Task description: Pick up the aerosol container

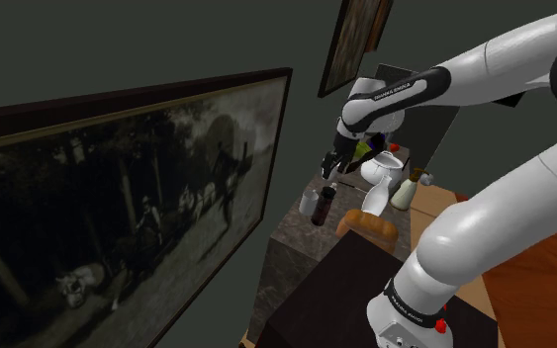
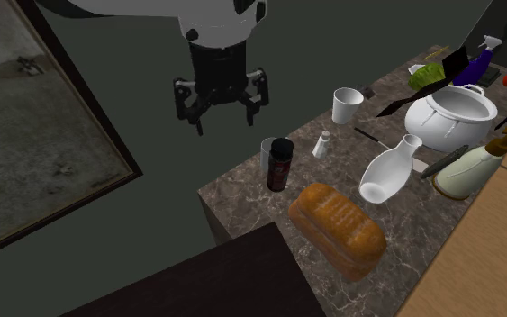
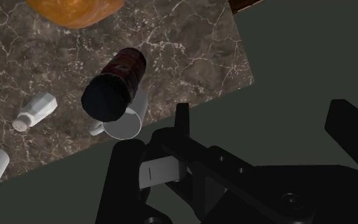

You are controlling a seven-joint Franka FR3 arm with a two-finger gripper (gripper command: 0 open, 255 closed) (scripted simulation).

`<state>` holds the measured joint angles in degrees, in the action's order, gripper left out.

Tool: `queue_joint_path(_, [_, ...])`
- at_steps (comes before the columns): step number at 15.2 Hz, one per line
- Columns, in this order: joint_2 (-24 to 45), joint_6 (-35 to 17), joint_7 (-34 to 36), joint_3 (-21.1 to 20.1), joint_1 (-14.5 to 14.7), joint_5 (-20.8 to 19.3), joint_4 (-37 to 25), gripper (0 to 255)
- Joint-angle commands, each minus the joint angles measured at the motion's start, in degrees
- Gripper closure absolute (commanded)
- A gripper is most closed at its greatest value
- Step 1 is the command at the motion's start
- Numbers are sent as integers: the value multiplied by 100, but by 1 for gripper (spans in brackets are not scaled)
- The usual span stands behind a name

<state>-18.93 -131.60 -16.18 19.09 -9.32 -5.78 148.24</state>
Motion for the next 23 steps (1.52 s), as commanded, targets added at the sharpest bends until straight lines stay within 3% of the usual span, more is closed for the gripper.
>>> queue_joint_path(1, [462,-295,-267,203,-7,103,-164,0])
queue_joint_path(5, [1357,-806,-889,550,-21,505,-486,0])
queue_joint_path(10, [2550,-1256,-1856,738,-184,1376,-1060,0])
queue_joint_path(16, [3942,-1490,-2887,496,-798,2386,-1990,0])
queue_joint_path(23, [4405,-1831,-3147,242,-1004,2731,-2079,0])
